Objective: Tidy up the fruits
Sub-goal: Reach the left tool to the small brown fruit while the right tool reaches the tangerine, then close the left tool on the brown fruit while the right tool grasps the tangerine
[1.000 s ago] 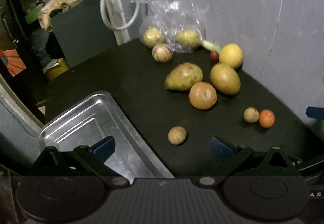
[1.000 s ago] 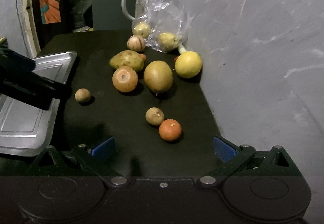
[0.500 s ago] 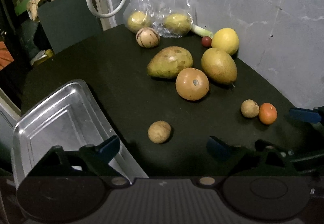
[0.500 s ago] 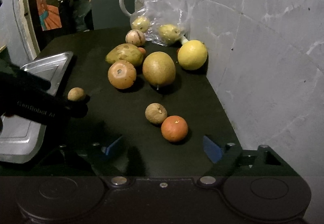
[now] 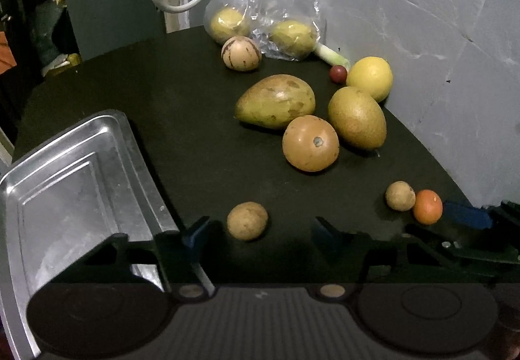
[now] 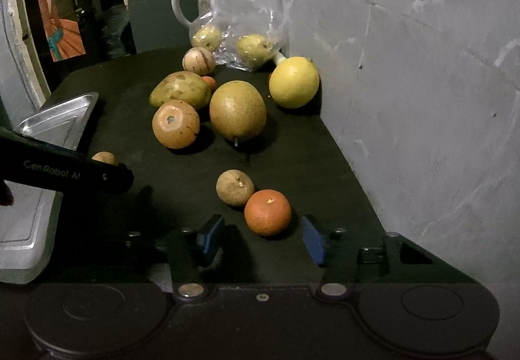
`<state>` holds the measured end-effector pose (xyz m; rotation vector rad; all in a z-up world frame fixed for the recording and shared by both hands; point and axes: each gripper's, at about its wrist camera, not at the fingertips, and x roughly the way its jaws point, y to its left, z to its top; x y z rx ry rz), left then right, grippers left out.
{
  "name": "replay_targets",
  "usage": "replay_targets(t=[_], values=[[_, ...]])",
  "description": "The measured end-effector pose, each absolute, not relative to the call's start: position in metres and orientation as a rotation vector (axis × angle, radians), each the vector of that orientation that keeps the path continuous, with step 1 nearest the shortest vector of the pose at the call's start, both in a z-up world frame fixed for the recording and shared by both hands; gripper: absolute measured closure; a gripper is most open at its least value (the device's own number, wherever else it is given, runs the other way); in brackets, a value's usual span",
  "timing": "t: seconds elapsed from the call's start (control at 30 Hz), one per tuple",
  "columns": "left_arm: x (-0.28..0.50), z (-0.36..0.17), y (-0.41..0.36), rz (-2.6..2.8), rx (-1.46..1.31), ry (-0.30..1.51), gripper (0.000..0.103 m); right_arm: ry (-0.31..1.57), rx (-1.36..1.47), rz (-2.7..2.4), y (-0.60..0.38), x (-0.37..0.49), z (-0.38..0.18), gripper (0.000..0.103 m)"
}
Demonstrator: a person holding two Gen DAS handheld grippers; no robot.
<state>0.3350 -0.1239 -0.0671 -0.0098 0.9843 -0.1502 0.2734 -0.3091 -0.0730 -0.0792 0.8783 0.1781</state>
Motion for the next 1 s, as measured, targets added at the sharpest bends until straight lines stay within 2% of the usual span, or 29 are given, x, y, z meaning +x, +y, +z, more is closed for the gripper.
replay_targets(t=[0.03, 0.27, 0.4, 0.6, 1.0], values=[[0.335, -0.068, -0.124, -0.149, -0.010, 0.985, 0.042, 0.880, -0.074, 0.176, -0.310, 0.274, -0.074, 0.053], [0.341, -0.070, -0.127, -0.114, -0.022, 0.993, 0.048, 0.883, -0.058, 0.162, -0.312, 0.278, -0.077, 0.057], [0.343, -0.071, -0.126, -0.086, -0.032, 0.999, 0.060, 0.883, -0.060, 0.165, -0.310, 0.280, -0.077, 0.058], [0.342, -0.069, -0.127, -0.082, -0.030, 0.998, 0.072, 0.871, -0.079, 0.161, -0.307, 0.277, -0.077, 0.069], [0.314, -0.068, -0.130, -0.149, -0.045, 1.009, 0.073, 0.890, -0.089, 0.216, -0.290, 0.251, -0.071, 0.070]])
